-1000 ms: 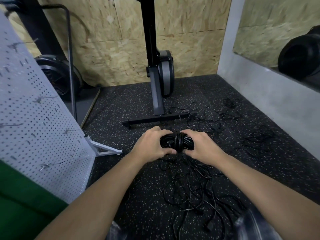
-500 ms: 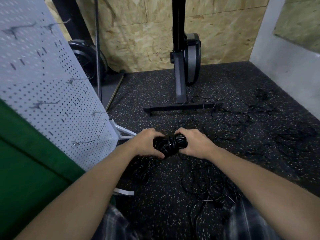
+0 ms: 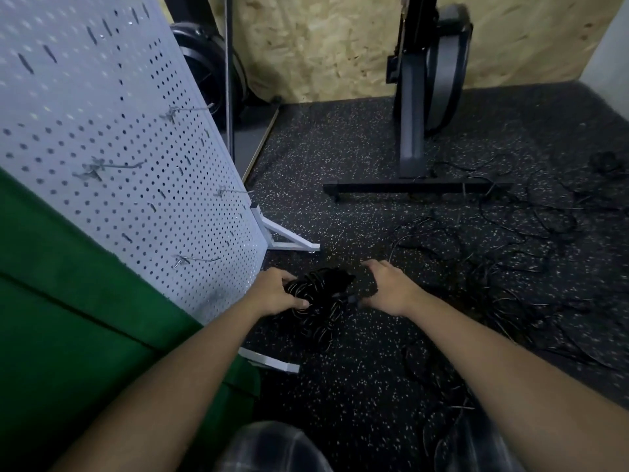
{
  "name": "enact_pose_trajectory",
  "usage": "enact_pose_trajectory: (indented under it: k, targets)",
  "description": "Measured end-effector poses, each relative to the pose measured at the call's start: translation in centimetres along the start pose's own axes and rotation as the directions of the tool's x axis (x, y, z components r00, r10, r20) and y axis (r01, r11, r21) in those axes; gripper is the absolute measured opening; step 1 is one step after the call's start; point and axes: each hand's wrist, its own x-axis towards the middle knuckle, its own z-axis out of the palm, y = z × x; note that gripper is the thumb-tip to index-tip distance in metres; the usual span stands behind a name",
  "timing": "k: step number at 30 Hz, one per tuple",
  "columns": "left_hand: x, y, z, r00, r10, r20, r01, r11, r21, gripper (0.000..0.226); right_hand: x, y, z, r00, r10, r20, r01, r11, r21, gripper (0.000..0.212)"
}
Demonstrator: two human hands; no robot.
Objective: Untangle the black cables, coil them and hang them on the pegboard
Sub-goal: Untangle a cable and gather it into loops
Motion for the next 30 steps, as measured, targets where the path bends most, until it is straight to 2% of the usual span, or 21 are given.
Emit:
enact_pose_trajectory:
  k: [3, 8, 10, 14, 20, 22, 25, 30]
  targets:
    - [1.5, -2.7, 2.6, 0.994, -0.102, -0.025, 0.098, 0.987, -0.129, 0.078, 1.0, 0.5, 1.3, 0.999, 0.011, 0.053, -0.009, 0.999, -0.033, 0.098]
    - [4.1, -4.4, 7.6, 0.986, -0.160, -0.048, 0.141, 0.951, -0.276, 0.068, 1.6, 2.3, 2.0, 0.991, 0.041, 0.129, -0.029, 0.995, -0.096, 0.094]
    - [4.5, -4.7, 9.7, 0.985, -0.171, -0.021, 0.159, 0.951, -0.265, 0.065, 1.6, 2.9, 2.0, 0.988, 0.052, 0.146, -0.033, 0.991, -0.131, 0.092]
    - [5.3, -4.9, 12.0, 0.985, -0.160, -0.058, 0.142, 0.961, -0.237, 0.055, 1.8, 3.6, 2.0, 0.985, 0.083, 0.149, -0.064, 0.990, -0.128, 0.092]
    - [5.4, -4.6, 10.9, 0.988, -0.153, -0.004, 0.152, 0.984, -0.096, 0.071, 1.0, 3.0, 2.0, 0.987, 0.094, 0.127, -0.083, 0.993, -0.088, 0.092]
    - [5.1, -3.8, 9.9, 0.994, -0.105, -0.005, 0.105, 0.991, -0.078, 0.073, 0.6, 2.6, 1.8, 0.991, 0.085, 0.102, -0.076, 0.994, -0.080, 0.091]
    - [4.5, -1.3, 7.8, 0.998, 0.038, 0.050, -0.034, 0.996, -0.084, 0.071, -0.7, 2.1, 1.0, 0.995, 0.074, 0.066, -0.070, 0.996, -0.057, 0.088]
    - [2.1, 5.6, 3.3, 0.967, 0.220, 0.129, -0.220, 0.975, -0.017, 0.069, -3.8, 2.1, -1.6, 0.997, 0.069, 0.041, -0.065, 0.994, -0.092, 0.084]
